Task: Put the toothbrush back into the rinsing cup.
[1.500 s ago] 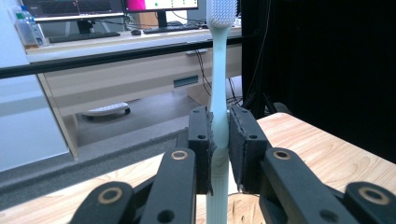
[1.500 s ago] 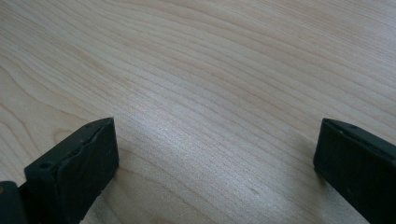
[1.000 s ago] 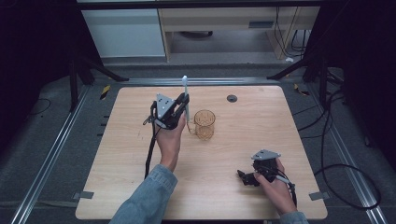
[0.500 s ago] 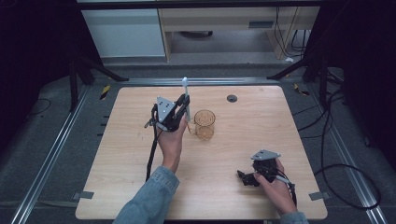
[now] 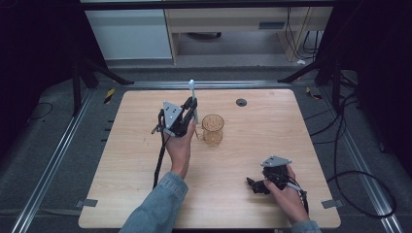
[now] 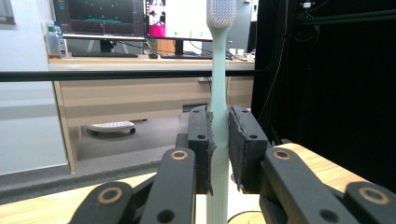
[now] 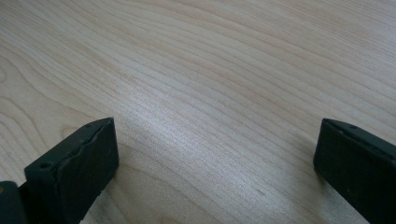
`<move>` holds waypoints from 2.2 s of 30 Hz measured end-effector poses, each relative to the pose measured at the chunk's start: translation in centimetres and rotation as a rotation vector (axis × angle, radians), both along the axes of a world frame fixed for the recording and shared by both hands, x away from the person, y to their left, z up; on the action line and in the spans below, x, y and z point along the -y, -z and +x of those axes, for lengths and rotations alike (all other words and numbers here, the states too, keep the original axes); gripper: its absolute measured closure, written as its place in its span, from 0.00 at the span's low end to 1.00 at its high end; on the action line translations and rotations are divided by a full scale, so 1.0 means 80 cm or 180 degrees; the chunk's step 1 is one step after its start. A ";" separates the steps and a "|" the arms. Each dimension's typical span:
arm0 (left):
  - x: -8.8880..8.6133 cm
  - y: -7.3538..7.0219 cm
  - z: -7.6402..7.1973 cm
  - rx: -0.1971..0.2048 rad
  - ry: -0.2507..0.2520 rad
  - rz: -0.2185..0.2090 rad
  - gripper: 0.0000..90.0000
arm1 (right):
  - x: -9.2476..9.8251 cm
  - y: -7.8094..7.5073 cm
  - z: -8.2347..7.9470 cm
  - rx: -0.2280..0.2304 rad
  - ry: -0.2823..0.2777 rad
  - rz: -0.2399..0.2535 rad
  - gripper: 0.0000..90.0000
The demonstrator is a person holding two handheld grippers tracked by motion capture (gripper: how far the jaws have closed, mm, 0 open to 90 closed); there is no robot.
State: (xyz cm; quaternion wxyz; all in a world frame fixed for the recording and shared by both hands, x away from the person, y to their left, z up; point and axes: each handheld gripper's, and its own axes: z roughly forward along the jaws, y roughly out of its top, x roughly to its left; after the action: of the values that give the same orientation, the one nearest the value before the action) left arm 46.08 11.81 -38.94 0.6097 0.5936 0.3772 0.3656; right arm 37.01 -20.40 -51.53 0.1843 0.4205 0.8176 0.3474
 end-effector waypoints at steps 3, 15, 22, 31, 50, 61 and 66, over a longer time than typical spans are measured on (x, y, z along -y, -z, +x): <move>0.000 0.001 0.001 -0.0004 -0.0005 0.0006 0.88 | 0.000 0.000 0.000 0.0007 -0.0006 -0.0004 0.01; -0.008 0.007 0.001 -0.0033 -0.0005 0.0000 0.88 | -0.001 -0.001 -0.001 -0.0034 -0.0007 0.0025 0.00; -0.008 0.010 0.003 0.0020 -0.0016 -0.0013 0.88 | -0.001 0.000 0.000 0.0011 -0.0029 -0.0009 0.01; -0.005 0.016 0.008 0.0045 0.0009 -0.0026 0.88 | 0.000 0.000 0.000 0.0012 -0.0040 -0.0009 0.00; -0.002 0.030 0.018 0.0050 0.0017 -0.0049 0.87 | -0.001 0.000 0.000 0.0013 -0.0046 -0.0010 0.01; 0.006 0.039 0.022 0.0026 -0.0019 -0.0055 0.87 | 0.000 0.000 0.000 0.0013 -0.0051 -0.0007 0.01; 0.007 0.049 0.022 -0.0019 -0.0051 -0.0007 0.87 | -0.001 0.000 0.000 0.0011 -0.0047 -0.0006 0.00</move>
State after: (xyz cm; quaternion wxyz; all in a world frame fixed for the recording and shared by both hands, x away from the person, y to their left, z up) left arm 47.87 11.27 -42.83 0.6063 0.5910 0.3841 0.3683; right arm 36.99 -20.36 -51.54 0.1835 0.4137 0.8208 0.3486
